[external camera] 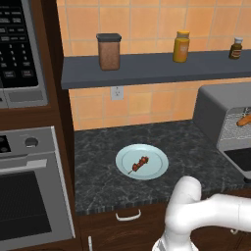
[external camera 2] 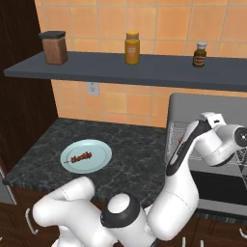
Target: Pick up the kebab skewer and baguette bread, and place them inside the toaster oven. Close the toaster oven door and start by setting the timer.
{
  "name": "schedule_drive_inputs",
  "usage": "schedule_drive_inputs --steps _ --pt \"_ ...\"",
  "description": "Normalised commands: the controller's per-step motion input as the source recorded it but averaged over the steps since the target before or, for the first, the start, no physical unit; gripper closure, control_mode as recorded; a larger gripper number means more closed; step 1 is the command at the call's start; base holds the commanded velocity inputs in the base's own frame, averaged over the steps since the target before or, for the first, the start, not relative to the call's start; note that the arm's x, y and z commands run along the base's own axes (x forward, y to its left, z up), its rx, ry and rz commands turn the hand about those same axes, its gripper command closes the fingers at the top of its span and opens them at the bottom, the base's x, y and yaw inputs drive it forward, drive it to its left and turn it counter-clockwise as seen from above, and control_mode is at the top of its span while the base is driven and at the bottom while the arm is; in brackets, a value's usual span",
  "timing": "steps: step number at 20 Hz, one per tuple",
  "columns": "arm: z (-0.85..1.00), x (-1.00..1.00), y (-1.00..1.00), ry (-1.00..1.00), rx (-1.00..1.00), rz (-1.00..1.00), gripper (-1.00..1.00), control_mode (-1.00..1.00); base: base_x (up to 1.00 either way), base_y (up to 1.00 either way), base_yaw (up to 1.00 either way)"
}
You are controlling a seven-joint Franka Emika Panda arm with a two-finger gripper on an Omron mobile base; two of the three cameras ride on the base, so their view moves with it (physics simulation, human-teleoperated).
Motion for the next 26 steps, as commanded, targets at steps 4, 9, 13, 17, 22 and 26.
schedule_drive_inputs --steps 4,9,13,17,22,26 --pt "-0.13 0.32 0.00 0.00 0.00 -0.02 -1.00 -1.00 0.00 0.00 0.00" --pt "0.04 -0.32 -0.33 0.03 0.00 0.00 -1.00 -1.00 0.00 0.00 0.00" --pt "0.01 -0.93 -0.15 0.16 0.02 -0.02 -1.00 -1.00 0.00 0.00 0.00" --pt "0.27 -0.71 0.01 0.19 0.04 -0.07 -1.00 -1.00 0.00 0.00 0.00" --pt "0.48 -0.54 0.36 0.23 0.00 -0.06 -1.00 -1.00 0.00 0.00 0.00" --pt "0.26 -0.64 0.72 0.33 0.00 -0.09 -1.00 -1.00 0.00 0.00 0.00"
